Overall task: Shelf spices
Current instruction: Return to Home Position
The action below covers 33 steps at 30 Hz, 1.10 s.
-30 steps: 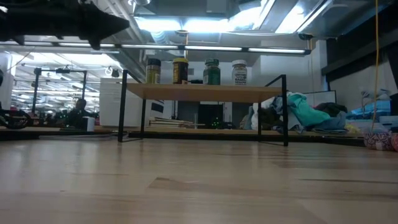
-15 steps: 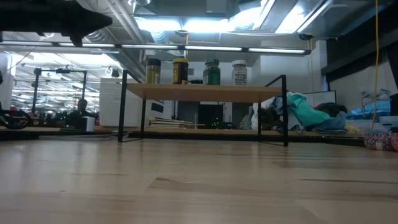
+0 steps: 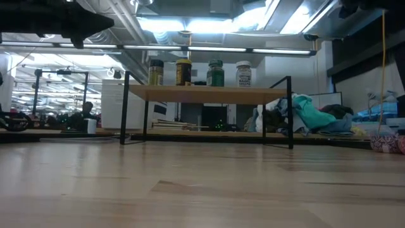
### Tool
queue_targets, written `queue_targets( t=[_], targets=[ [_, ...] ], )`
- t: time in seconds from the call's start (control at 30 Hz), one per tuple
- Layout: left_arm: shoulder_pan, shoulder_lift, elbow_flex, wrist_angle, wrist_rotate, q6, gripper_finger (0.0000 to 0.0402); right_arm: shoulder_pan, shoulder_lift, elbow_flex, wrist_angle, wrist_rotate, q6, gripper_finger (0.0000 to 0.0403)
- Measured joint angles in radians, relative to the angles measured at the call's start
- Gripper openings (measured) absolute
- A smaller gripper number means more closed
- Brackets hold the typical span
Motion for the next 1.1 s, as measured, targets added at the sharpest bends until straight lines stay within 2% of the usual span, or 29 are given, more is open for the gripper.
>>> queue_targets(
  t=[0.23,0.43,0.7,0.83,0.97,1.1],
  targets=[
    [0.0,0.0,0.0,-0.022,0.0,-0.006,0.0,-0.228,0.025,-0.012,0.002,-0.274,0.178,0.0001],
    [0.0,0.0,0.0,-0.022,0.0,0.0,0.0,-0.359,0.108,-0.012,0.014,-0.395,0.251,0.0001],
    [0.001,0.0,0.0,-0.054,0.0,0.001,0.0,-0.4,0.2,-0.012,0.118,-0.421,0.245,0.0001],
    [0.001,0.0,0.0,-0.056,0.0,0.002,0.0,-0.399,0.2,-0.013,0.13,-0.421,0.231,0.0001],
    [0.001,-0.005,0.0,-0.064,0.0,0.003,0.0,-0.399,0.134,-0.012,0.097,-0.397,0.211,0.0001],
    [0.0,-0.025,-0.001,-0.073,0.0,0.007,0.0,-0.399,0.006,-0.012,-0.036,-0.348,0.196,0.0001]
  ],
)
